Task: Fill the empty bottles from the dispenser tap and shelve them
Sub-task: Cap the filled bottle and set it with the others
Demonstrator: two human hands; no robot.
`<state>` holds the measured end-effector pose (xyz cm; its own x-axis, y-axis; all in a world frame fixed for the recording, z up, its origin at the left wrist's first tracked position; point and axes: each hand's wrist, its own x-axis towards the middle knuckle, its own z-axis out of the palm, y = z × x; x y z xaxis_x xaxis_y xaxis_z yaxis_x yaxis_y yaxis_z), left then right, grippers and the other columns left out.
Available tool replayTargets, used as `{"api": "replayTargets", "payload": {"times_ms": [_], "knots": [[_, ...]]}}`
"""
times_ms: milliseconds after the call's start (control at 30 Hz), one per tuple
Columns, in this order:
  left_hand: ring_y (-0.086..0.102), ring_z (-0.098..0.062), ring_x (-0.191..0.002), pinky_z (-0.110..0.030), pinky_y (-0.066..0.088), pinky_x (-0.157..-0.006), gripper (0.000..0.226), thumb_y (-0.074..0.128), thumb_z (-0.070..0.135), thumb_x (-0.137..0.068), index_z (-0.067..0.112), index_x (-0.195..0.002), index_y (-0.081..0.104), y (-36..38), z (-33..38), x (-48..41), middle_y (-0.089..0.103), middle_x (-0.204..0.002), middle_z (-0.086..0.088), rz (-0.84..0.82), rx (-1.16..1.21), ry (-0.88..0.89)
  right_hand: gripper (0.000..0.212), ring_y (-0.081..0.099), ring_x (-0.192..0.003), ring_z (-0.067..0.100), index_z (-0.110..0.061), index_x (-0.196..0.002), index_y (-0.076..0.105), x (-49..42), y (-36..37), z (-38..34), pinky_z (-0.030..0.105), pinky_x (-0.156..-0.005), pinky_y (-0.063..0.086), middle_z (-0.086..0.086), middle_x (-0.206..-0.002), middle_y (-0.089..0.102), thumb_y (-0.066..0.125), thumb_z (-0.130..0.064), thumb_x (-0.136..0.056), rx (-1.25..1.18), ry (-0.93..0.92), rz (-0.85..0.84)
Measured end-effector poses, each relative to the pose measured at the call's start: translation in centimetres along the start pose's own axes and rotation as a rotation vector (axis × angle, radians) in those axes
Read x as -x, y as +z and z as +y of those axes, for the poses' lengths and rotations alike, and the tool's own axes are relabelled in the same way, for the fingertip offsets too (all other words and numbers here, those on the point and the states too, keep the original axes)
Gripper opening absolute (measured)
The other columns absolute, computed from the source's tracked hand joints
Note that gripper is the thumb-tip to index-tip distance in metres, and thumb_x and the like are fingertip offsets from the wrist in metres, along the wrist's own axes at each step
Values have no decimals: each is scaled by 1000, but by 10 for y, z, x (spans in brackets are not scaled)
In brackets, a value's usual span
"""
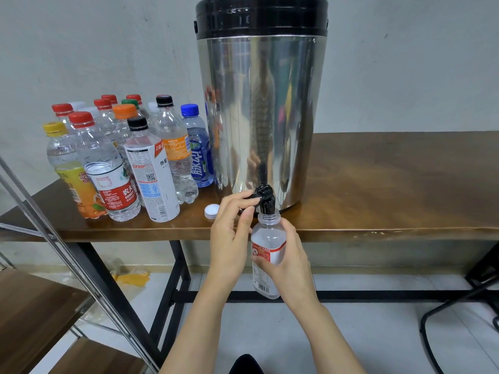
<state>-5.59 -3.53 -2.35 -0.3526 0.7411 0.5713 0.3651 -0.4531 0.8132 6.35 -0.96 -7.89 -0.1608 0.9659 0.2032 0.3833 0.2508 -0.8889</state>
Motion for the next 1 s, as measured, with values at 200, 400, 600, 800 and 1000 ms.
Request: {"api": "replayTargets", "payload": {"times_ms": [200,400,600,800,1000], "knots": [[53,1,-117,-52,54,-89,29,50,12,-102,37,-106,65,0,-1,0,58,-122,20,-2,-9,0,92,46,-128,6,-44,-141,27,0,0,0,27,-95,43,-19,-139,45,86,-28,-72,-5,5,-2],[53,0,-117,-52,54,-89,29,51,11,-101,36,-106,66,0,-1,-1,58,-120,24,-3,-2,7,91,47,-127,7,-43,-141,28,1,-1,-1,31,-98,45,-18,-138,46,86,-26,-73,-6,5,-5],[54,-1,-117,-53,54,-87,29,50,11,-101,35,-106,66,0,-1,0,58,-123,16,-1,-1,9,92,46,-129,9,-41,-142,27,0,0,-2,33,-100,45,-16,-140,45,86,-27,-72,6,14,-8],[55,-4,-117,-53,54,-88,28,50,13,-101,36,-107,66,-1,-3,0,58,-121,22,-4,1,10,92,46,-129,9,-40,-142,28,0,-1,-3,35,-102,45,-16,-140,45,86,-25,-72,8,7,-5],[54,-4,-118,-55,54,-87,29,50,12,-101,35,-107,66,-1,-3,-1,59,-122,20,-5,-5,8,92,46,-130,9,-41,-142,28,0,0,-3,34,-102,44,-16,-140,45,86,-25,-73,4,9,-9]]}}
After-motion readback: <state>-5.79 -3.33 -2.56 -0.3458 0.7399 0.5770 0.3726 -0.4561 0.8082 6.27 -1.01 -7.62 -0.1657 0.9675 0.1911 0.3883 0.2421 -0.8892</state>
